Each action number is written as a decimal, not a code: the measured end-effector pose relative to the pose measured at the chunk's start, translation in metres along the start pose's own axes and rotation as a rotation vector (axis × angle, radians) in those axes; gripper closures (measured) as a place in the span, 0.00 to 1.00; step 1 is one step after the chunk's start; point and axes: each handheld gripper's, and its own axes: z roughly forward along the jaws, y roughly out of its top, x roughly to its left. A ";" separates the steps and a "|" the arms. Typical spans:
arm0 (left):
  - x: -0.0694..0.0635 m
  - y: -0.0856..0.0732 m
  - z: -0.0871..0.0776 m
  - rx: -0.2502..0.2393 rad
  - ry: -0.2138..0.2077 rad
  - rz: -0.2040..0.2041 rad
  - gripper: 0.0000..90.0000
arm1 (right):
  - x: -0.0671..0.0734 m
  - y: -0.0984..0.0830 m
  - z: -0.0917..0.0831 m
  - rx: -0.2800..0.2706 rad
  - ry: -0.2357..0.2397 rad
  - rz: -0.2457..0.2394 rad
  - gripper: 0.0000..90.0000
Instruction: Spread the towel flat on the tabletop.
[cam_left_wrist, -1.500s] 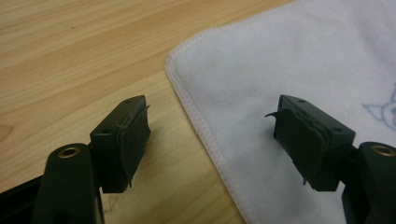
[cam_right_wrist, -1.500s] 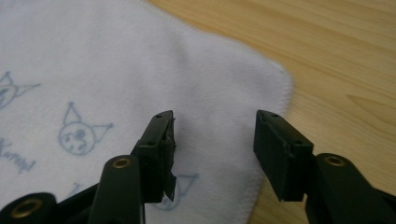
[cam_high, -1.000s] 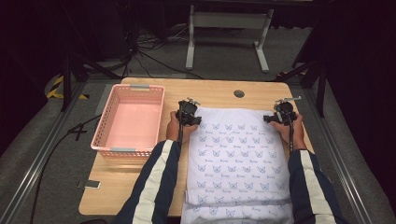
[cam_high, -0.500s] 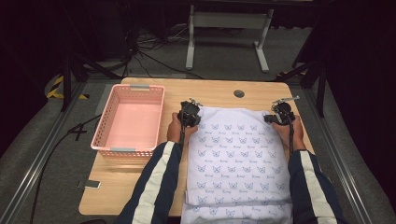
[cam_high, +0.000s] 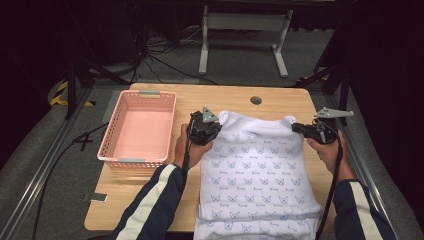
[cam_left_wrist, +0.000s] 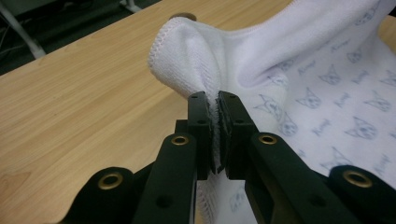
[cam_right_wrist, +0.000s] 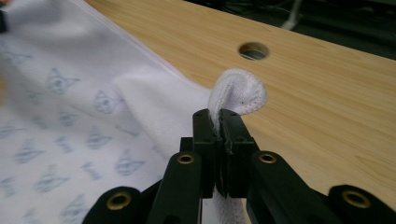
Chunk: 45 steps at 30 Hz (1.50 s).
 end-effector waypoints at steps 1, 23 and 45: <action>-0.004 -0.004 -0.009 -0.011 -0.014 0.022 0.94 | 0.007 -0.002 -0.008 -0.014 0.019 -0.021 0.95; -0.064 -0.107 -0.029 0.311 -0.190 0.204 0.92 | 0.083 -0.129 -0.049 0.302 0.251 -0.213 0.95; 0.033 -0.037 0.089 0.241 0.199 -0.025 0.94 | 0.003 -0.041 0.082 0.241 -0.155 -0.168 0.96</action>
